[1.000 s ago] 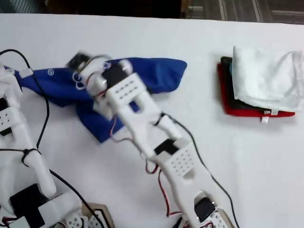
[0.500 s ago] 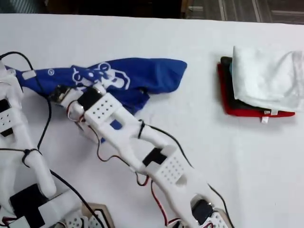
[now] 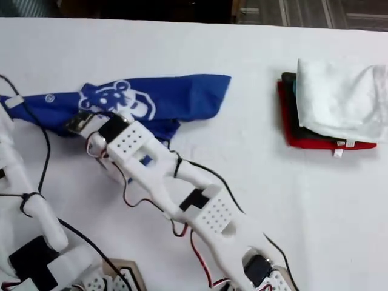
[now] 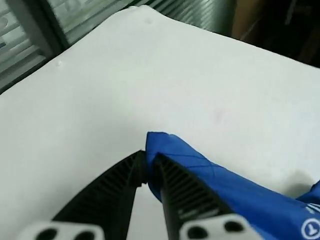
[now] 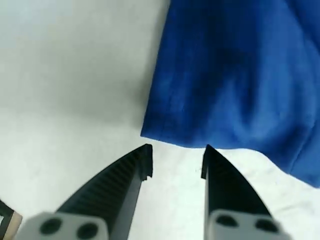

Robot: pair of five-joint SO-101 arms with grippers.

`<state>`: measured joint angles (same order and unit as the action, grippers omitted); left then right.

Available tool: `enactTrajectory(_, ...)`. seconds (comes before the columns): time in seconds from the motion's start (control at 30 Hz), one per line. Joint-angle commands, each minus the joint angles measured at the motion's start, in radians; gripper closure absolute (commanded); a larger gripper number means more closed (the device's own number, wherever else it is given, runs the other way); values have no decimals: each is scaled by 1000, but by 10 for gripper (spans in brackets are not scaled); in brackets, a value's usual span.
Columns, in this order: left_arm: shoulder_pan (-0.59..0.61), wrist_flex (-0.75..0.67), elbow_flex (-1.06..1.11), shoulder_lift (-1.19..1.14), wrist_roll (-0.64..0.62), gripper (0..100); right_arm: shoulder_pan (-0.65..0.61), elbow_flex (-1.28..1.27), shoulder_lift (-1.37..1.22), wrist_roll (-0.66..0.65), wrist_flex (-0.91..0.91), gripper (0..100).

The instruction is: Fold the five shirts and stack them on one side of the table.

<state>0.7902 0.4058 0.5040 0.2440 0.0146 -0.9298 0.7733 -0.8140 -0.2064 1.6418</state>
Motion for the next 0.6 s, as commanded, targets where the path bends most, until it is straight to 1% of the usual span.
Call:
enactTrajectory(0.0,21,-20,-13,8,-15,970,-21,3,15,25,5,830)
enactTrajectory(0.2,18,-18,-13,8,-12,970,-91,0,2,40,1,829)
enactTrajectory(0.3,18,-18,-13,8,-12,970,-105,6,-12,40,-2,829)
enactTrajectory(0.37,18,-18,-13,8,-12,970,-101,-3,-27,40,-21,829)
enactTrajectory(0.57,20,-18,-13,9,-12,970,-36,8,-116,40,-50,829)
